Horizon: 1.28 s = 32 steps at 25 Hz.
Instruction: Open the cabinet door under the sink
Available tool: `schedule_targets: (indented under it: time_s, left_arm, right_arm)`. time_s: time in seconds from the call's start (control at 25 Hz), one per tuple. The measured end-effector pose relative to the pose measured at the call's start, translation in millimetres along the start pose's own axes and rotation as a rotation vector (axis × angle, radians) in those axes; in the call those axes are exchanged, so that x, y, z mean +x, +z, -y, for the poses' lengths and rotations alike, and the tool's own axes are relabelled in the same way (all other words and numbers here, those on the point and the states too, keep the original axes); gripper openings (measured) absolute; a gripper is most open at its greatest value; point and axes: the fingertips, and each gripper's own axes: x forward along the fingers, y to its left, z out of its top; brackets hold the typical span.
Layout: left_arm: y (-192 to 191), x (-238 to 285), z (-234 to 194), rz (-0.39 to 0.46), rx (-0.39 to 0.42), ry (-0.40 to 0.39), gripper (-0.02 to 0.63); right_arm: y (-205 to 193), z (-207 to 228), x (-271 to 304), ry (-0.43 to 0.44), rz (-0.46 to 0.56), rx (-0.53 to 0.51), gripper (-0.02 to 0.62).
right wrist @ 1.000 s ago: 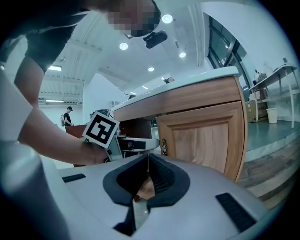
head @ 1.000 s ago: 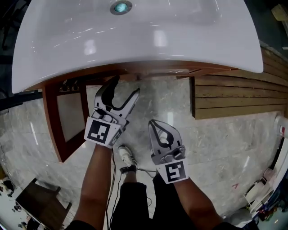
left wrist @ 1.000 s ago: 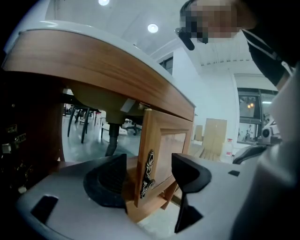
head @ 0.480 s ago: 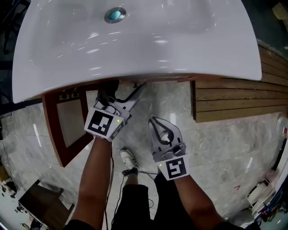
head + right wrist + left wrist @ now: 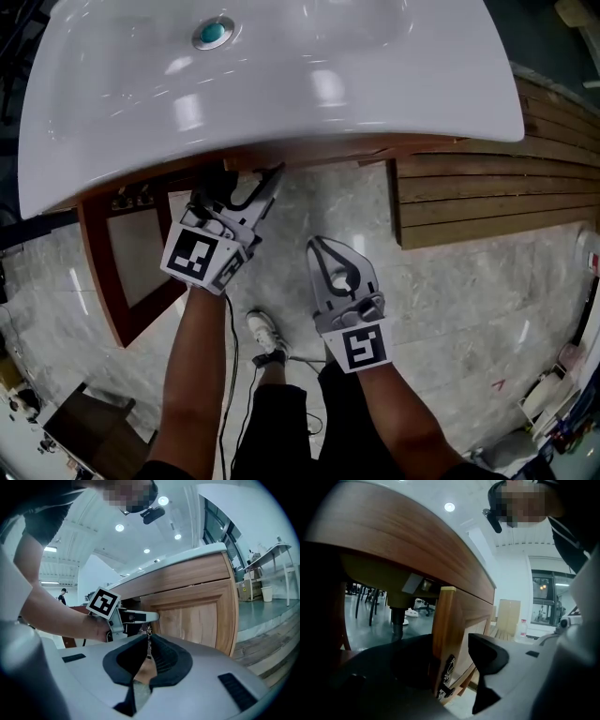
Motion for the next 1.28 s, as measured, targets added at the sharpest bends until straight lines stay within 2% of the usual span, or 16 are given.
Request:
schedule_targets:
  time_s: [0.4, 0.52, 0.76, 0.96, 1.08, 1.28]
  left_arm:
    - [-10.2, -18.4, 20.6, -0.041, 0.048, 0.004, 0.229]
    - [-14.2, -28.1, 32.5, -0.051, 0.058, -0.002, 0.195]
    - [-20.7, -46.4, 66.5, -0.062, 0.084, -0.042, 0.195]
    - [-23.5, -54.7, 92.5, -0.061, 0.115, -0.095, 0.189]
    - [-28.0, -59.0, 106.7, -0.083, 0.155, -0.125, 0.184]
    - [-30.8, -62.9, 124.4, -0.11, 0.171, -0.157, 0.183]
  right_arm:
    - [-10.5, 0.4, -33.4, -0.046, -0.002, 0.0, 0.026]
    - [-10.8, 1.1, -45.8, -0.07, 0.001, 0.006, 0.026]
    - [-12.7, -1.3, -68.6, -0.099, 0.004, -0.017, 0.026]
    - [-29.1, -8.3, -97.0, -0.101, -0.038, -0.07, 0.026]
    - [-34.8, -10.6, -110.1, -0.131, -0.041, -0.056, 0.026]
    - [-46.2, -19.8, -125.9, -0.185, -0.037, -0.023, 0.026]
